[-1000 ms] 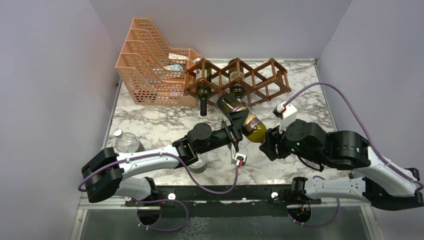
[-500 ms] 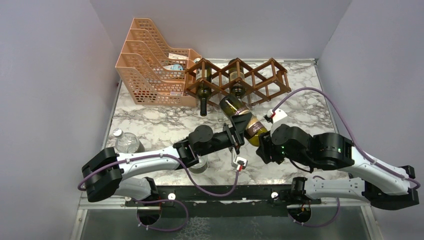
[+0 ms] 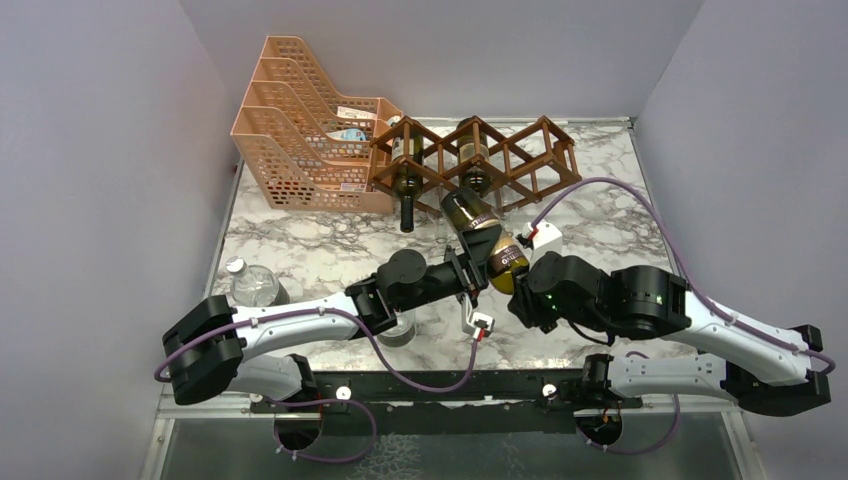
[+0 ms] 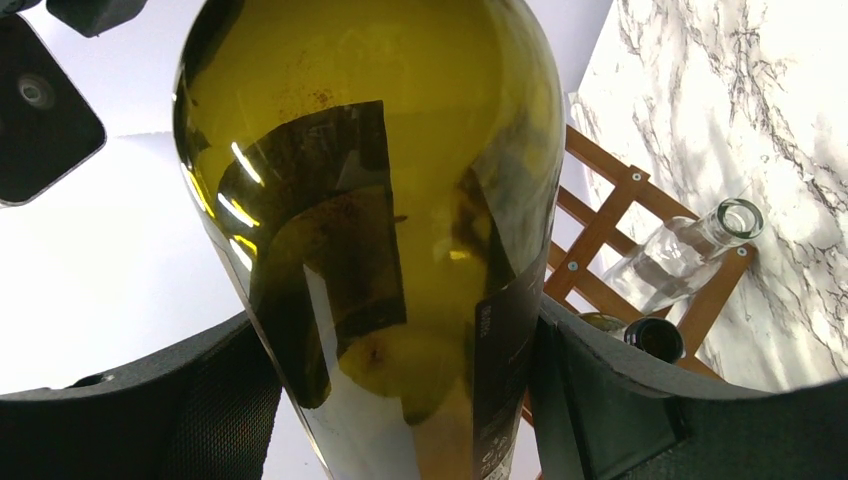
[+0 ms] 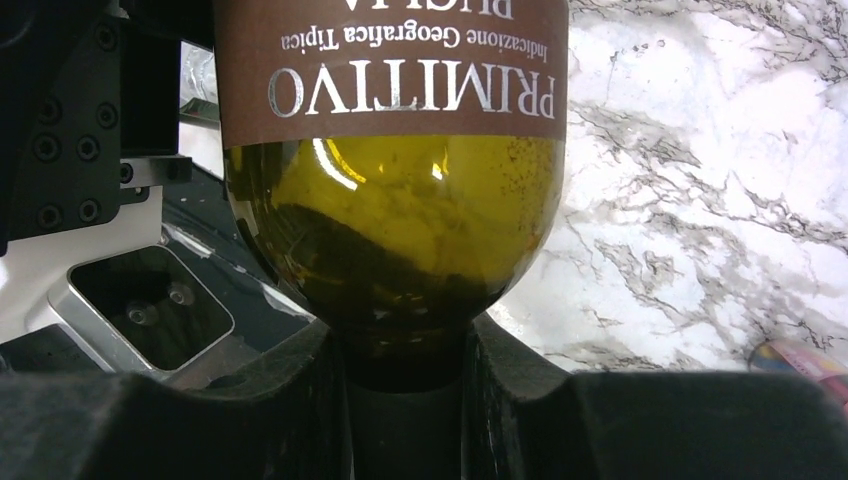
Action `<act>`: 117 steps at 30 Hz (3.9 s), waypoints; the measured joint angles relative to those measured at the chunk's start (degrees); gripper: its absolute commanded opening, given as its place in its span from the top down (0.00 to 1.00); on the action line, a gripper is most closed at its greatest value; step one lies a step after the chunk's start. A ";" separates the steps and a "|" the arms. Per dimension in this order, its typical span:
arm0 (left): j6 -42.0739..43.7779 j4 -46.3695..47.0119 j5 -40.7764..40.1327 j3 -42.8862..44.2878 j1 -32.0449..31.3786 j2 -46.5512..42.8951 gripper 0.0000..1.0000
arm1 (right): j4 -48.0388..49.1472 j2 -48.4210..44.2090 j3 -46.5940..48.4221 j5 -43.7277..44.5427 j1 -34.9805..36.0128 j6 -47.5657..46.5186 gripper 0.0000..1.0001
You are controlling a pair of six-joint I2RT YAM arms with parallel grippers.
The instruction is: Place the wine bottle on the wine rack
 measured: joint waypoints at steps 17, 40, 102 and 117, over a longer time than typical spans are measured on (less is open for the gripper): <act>-0.61 2.51 -1.31 0.26 -0.28 -0.33 0.01 | 0.15 2.03 2.47 5.38 0.02 -4.11 0.99; -17.55 5.11 -10.03 -0.11 -0.48 -7.21 0.01 | 11.78 8.70 2.47 6.78 -24.35 -17.66 0.99; -84.59 -9.07 -34.91 7.28 1.03 -17.09 0.01 | 19.76 9.27 -17.11 2.84 -36.50 -3.63 0.99; -92.02 -22.69 -31.06 15.37 1.03 -19.12 0.01 | 33.20 15.52 -17.11 -5.31 -45.86 -13.92 0.99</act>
